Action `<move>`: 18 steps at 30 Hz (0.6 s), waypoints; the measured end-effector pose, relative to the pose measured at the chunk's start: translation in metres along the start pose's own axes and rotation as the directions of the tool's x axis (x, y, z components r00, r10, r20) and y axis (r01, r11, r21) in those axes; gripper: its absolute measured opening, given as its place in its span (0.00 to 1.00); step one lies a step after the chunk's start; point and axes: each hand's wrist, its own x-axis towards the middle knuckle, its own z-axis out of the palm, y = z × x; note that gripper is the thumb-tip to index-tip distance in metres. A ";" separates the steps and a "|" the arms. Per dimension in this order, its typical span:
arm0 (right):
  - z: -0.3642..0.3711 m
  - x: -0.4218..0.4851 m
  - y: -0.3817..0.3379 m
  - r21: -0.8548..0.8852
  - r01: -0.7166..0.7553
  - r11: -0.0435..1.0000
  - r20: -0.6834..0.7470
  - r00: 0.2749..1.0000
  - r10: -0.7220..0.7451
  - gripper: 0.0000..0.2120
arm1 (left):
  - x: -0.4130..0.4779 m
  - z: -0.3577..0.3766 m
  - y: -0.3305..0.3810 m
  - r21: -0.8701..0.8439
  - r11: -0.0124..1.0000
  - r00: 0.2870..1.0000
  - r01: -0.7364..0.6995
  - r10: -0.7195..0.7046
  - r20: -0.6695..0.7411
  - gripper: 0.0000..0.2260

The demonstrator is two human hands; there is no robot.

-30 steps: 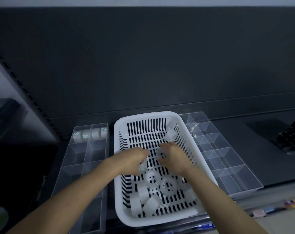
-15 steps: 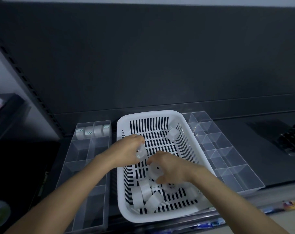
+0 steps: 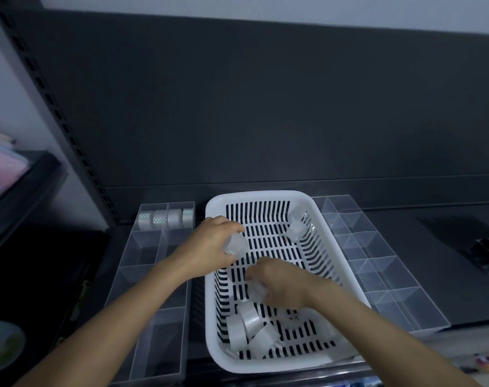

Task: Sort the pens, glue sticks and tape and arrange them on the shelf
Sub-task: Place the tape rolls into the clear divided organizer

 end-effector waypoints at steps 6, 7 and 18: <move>-0.008 0.017 0.006 -0.018 -0.095 0.995 -0.094 0.991 0.093 0.11 | -0.005 -0.005 -0.004 -0.030 0.998 0.994 0.053 -0.055 -0.092 0.24; -0.007 0.019 0.006 -0.021 -0.109 0.994 -0.080 0.991 0.107 0.10 | -0.006 -0.006 -0.004 -0.038 0.998 0.992 0.059 -0.063 -0.114 0.24; -0.017 0.030 -0.006 -0.184 -0.161 0.970 -0.083 0.986 0.148 0.09 | -0.025 -0.025 -0.016 -0.113 0.989 0.965 0.100 -0.124 -0.230 0.19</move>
